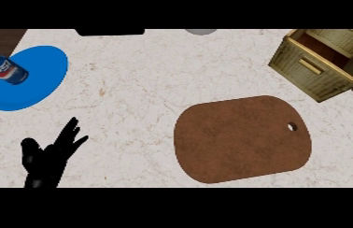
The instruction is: Pick the tomato from the cutting board and place it in the basket
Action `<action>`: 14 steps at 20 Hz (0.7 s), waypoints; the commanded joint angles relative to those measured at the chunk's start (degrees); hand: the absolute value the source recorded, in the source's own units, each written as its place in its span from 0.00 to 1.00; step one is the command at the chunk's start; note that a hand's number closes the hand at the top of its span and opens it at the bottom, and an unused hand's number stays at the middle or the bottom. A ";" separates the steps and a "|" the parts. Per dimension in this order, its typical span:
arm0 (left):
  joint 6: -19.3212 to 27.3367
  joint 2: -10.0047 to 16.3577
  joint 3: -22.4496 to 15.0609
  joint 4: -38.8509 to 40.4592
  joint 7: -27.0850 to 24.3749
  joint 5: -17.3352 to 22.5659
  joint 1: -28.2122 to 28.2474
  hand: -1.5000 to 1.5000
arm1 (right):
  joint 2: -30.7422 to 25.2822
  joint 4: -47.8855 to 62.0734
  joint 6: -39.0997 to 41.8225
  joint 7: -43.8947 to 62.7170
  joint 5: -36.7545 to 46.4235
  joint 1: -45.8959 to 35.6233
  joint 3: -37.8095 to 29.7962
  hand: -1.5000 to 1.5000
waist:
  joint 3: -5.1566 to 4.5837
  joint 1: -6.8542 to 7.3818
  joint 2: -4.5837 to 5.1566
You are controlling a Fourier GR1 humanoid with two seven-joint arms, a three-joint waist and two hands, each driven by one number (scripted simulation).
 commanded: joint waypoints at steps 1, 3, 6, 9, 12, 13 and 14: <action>0.09 -1.27 -2.56 5.49 1.50 -2.26 -0.02 0.50 | -6.91 6.63 1.58 11.15 -9.57 -7.17 -1.85 1.00 | -0.36 2.48 1.00; 1.47 -3.23 -3.69 6.13 2.87 -3.04 -2.09 0.50 | -7.77 10.41 1.85 11.88 -8.63 -9.59 0.23 1.00 | -0.23 3.04 1.18; -0.35 -1.99 -3.30 5.79 3.68 -2.49 -2.92 0.50 | -11.35 17.13 3.69 13.86 -9.15 -15.00 1.65 1.00 | -0.20 4.26 1.46; 0.09 -3.35 -4.42 8.57 1.47 -4.48 -3.65 0.50 | -9.46 17.16 1.26 14.06 -5.61 -19.37 6.26 1.00 | -0.20 4.82 1.60; -3.18 0.08 -1.53 6.83 3.95 -1.55 -4.78 0.50 | -8.05 17.55 -1.88 14.36 -1.15 -24.46 10.17 1.00 | -0.19 5.81 1.71; -1.46 -2.73 -3.08 8.83 0.40 -3.48 -3.43 0.50 | -7.24 16.64 -0.64 14.17 -0.84 -24.59 11.00 1.00 | -0.20 4.67 1.42; 0.45 -4.07 -5.35 6.59 2.64 -5.16 -3.08 0.50 | -5.15 17.92 -2.79 11.65 1.96 -25.01 11.60 1.00 | -0.13 5.09 1.54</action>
